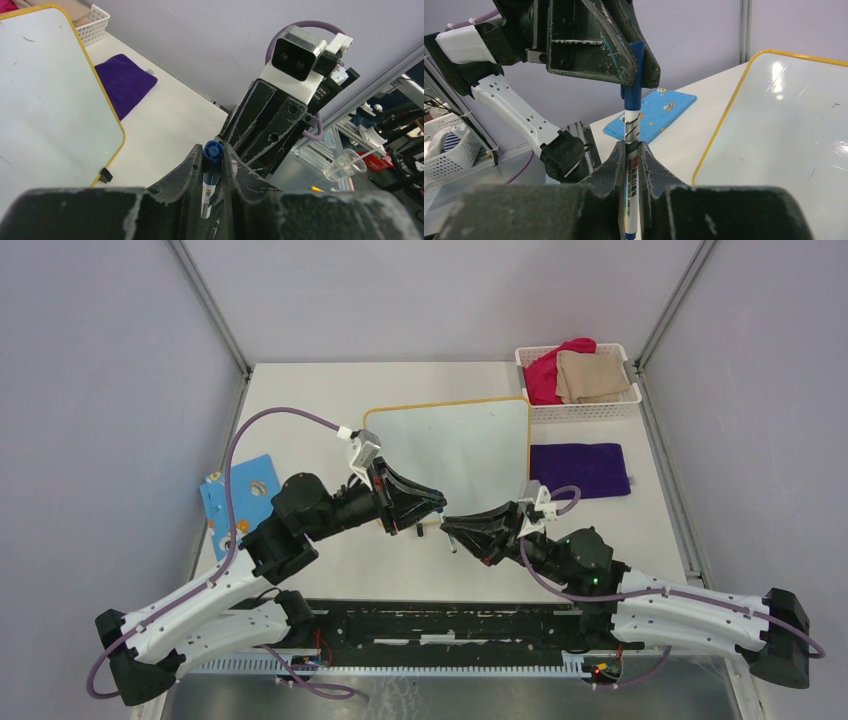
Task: Write a sentence on the whiteboard
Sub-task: Open the whiteboard marker at the center of the board.
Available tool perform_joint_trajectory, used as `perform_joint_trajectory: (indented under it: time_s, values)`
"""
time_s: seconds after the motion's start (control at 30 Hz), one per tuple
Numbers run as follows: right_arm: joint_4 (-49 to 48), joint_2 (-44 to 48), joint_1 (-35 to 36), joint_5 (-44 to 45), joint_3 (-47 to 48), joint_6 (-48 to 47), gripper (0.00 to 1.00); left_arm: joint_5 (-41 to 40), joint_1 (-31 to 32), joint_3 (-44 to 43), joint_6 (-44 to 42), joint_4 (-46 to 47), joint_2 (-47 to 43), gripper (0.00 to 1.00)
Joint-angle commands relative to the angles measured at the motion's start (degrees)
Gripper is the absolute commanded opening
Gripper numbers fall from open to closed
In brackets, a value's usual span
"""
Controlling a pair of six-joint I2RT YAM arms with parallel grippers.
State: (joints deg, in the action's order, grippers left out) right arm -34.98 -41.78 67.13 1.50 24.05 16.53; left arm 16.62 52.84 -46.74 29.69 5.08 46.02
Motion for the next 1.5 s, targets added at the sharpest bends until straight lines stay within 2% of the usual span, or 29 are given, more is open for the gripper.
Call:
perform_joint_trajectory:
  time_s: [0.0,0.1,0.2,0.33,0.57,0.67,0.77,0.83,0.87,0.97,1.0,1.07,1.2,1.47]
  values:
    - [-1.23,-0.36,0.21,0.32,2.98,-0.01,0.00,1.75,0.32,0.07,-0.25,1.22,-0.53,0.31]
    - [-1.23,-0.54,0.30,0.42,3.10,-0.09,0.00,1.65,0.33,-0.02,-0.25,0.98,-0.45,0.36]
    - [-1.14,-0.76,0.35,0.39,3.25,-0.14,0.00,1.65,0.33,-0.02,-0.41,0.90,-0.46,0.35]
    - [-1.14,-0.88,0.28,0.59,3.28,-0.28,0.00,1.72,0.32,0.05,-0.69,0.64,-0.49,0.28]
    - [-1.36,-1.19,0.24,0.66,3.60,-0.29,0.00,1.95,0.33,0.09,-0.69,0.13,-0.19,0.31]
    - [-1.32,-1.38,0.29,0.69,3.86,-0.31,0.00,1.95,0.33,0.16,-0.85,0.10,-0.18,0.24]
    - [-0.90,-1.31,0.28,0.57,4.09,-0.57,0.00,2.16,0.33,0.12,-1.11,0.06,-0.31,0.04]
    - [-0.23,-1.03,0.25,0.29,4.28,-0.49,0.00,1.86,0.33,0.14,-1.29,-0.24,-0.76,0.02]
    - [0.72,-1.01,0.25,0.50,4.54,-0.45,0.05,1.82,0.33,0.16,-1.38,-0.25,-1.06,0.02]
    - [5.13,-1.12,0.27,-0.90,6.81,-0.25,0.40,1.56,0.33,0.16,-1.63,-0.40,-2.47,0.02]
    - [6.23,-1.12,0.26,-1.40,7.33,-0.23,0.49,1.56,0.29,0.15,-1.80,-0.54,-2.99,0.02]
    - [7.17,-1.12,0.23,-3.76,8.19,0.20,0.60,2.02,0.33,0.06,-2.12,-0.77,-3.78,0.02]
    - [7.35,-2.13,0.17,-6.67,9.84,1.64,0.67,4.79,0.33,-0.27,-2.36,-0.42,-4.65,0.02]
    - [2.33,-6.22,0.16,-11.27,11.28,5.05,0.63,8.09,0.33,-0.72,-1.58,0.28,-5.87,0.02]
